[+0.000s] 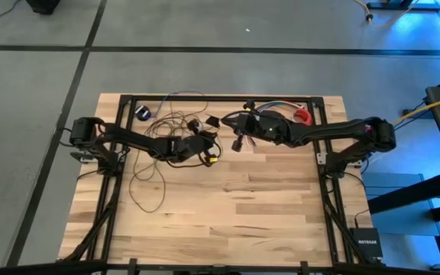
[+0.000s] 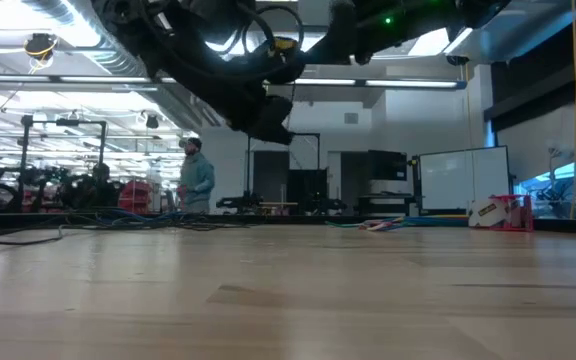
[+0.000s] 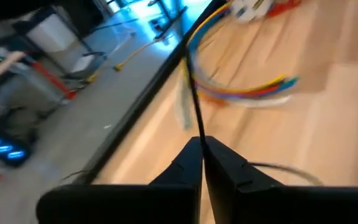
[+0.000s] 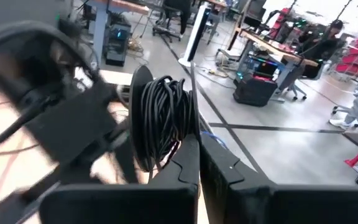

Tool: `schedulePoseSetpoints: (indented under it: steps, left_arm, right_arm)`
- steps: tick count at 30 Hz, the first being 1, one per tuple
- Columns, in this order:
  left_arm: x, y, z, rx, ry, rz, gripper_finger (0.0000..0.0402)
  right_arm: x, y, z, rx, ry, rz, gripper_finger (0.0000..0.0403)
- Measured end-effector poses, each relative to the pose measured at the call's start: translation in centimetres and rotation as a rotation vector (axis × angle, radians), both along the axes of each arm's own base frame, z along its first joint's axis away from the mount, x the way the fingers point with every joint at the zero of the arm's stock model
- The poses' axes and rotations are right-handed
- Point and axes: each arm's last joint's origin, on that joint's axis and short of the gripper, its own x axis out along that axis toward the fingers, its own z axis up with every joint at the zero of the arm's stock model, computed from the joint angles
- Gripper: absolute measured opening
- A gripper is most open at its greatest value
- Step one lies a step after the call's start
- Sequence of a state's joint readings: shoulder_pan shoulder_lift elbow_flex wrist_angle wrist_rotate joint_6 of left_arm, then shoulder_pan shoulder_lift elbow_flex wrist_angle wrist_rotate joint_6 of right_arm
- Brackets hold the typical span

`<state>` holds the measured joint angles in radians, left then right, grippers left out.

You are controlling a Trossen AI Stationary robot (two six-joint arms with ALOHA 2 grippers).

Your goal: Coiling cords

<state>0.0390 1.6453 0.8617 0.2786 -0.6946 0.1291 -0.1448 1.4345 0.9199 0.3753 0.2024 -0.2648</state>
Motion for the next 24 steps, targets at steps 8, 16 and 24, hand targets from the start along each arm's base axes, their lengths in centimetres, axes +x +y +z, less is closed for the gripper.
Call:
schedulePoseSetpoints:
  steps: [8,16,24]
  left_arm:
    - [-1.6,0.4,2.3,0.214,0.131,0.120,0.0005]
    - [-3.8,0.4,6.6,0.331,0.116,0.165,0.0005]
    - [-5.8,-0.3,9.4,0.325,0.040,0.113,0.0005]
  right_arm:
    - [-0.2,0.2,0.1,-0.007,0.027,0.071,0.0005]
    - [-0.2,0.3,0.0,-0.012,0.041,0.087,0.0005]
    - [-0.2,0.3,0.2,-0.014,0.039,0.087,0.0005]
